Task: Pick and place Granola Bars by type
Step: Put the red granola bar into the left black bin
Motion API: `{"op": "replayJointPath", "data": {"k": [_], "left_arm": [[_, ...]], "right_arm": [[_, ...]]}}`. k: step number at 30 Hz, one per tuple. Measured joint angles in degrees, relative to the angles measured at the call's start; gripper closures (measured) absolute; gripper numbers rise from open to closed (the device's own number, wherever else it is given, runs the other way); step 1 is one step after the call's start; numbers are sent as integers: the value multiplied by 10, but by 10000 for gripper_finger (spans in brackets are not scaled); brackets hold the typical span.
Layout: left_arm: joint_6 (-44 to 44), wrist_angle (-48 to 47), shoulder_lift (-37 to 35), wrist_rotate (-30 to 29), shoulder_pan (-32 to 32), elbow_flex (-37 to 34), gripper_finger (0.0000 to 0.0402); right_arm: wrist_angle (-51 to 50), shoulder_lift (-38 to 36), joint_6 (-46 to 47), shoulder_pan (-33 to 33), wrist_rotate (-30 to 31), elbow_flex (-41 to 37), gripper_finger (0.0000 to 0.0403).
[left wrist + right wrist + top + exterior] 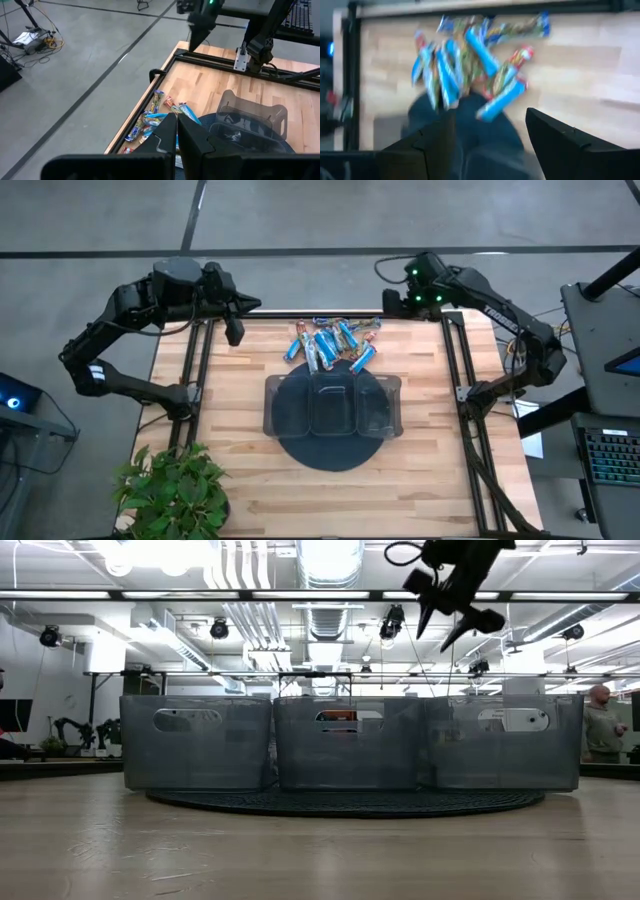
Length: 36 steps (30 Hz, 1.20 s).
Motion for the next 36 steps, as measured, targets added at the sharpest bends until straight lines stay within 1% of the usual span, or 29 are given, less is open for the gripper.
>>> {"op": "replayJointPath", "data": {"k": [3, 5, 7, 12, 17, 20, 23, 26, 29, 32, 36], "left_arm": [[0, 0, 0, 0, 0, 0, 402], [0, 0, 0, 0, 0, 0, 402], [1, 0, 0, 0, 0, 0, 402], [10, 0, 0, 0, 0, 0, 402], [-5, 2, 0, 0, 0, 0, 402], [-5, 2, 0, 0, 0, 0, 402], [-1, 2, 0, -5, 0, 0, 402], [13, 2, 0, -19, 0, 0, 402], [16, 2, 0, -19, 0, 0, 402], [17, 1, 0, -19, 0, 0, 402], [19, 0, 0, -19, 0, 0, 402]], "right_arm": [[48, 0, 55, 15, 48, -31, 172], [74, 0, 73, 24, 76, -50, 172], [80, 0, 85, 29, 98, -66, 173], [101, 0, 95, 30, 115, -114, 172], [110, 0, 102, 30, 153, -167, 172], [146, 0, 107, 30, 154, -205, 172], [185, 0, 141, 33, 129, -241, 172], [229, 0, 168, 42, 122, -270, 172], [256, 0, 205, 55, 124, -279, 173], [296, 6, 218, 64, 125, -279, 172], [305, 35, 223, 74, 125, -255, 173]]}}
